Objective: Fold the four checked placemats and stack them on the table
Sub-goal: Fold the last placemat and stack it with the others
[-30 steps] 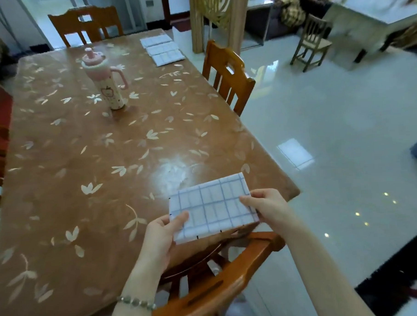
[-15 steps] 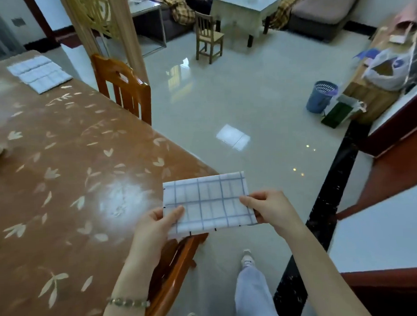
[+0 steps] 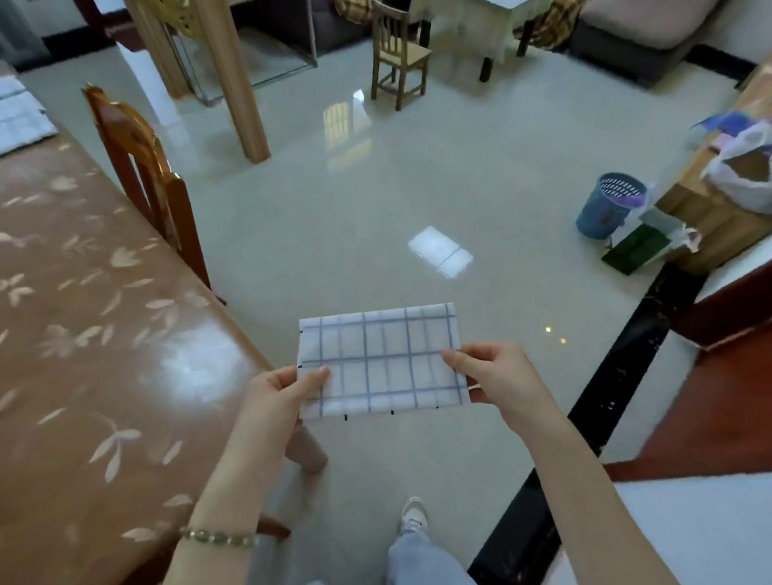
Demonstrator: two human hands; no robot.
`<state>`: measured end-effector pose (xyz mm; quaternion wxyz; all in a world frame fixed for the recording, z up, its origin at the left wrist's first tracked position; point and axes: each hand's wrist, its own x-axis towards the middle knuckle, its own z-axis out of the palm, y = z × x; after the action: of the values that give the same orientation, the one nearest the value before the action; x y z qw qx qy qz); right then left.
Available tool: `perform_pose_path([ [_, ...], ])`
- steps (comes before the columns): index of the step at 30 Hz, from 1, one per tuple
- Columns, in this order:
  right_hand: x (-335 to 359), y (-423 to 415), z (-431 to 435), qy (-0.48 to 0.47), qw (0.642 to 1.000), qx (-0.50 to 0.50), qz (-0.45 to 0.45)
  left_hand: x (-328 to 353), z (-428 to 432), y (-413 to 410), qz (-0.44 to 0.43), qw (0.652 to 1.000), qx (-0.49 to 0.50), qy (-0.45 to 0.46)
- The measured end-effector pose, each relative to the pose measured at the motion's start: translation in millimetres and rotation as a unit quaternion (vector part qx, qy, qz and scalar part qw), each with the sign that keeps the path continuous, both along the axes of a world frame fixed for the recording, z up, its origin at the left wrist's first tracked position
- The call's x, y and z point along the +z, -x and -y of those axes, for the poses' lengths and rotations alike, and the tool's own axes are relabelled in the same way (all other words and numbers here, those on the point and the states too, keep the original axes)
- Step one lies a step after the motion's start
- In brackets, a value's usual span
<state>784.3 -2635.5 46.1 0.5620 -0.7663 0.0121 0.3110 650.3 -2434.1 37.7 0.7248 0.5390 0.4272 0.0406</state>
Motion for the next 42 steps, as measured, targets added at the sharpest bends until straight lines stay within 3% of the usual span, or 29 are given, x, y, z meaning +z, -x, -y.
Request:
perform_pose_path([
  [8, -8, -112, -24, -0.002, 0.997, 0.081, -0.008, -4, 1, -80, 0.028, 0.997, 0.065, 0.015],
  [16, -19, -207, -102, -0.007, 0.987, 0.156, -0.023, -21, -56, -151, -0.012, 0.994, 0.110, -0.021],
  [29, -15, -376, -284, 0.018, 0.976, 0.217, -0.020, -11, -212, -311, -0.032, 0.981, 0.180, -0.064],
  [42, -34, -538, -500, 0.019, 0.936, 0.351, -0.020, -21, -372, -451, -0.042, 0.945, 0.317, -0.066],
])
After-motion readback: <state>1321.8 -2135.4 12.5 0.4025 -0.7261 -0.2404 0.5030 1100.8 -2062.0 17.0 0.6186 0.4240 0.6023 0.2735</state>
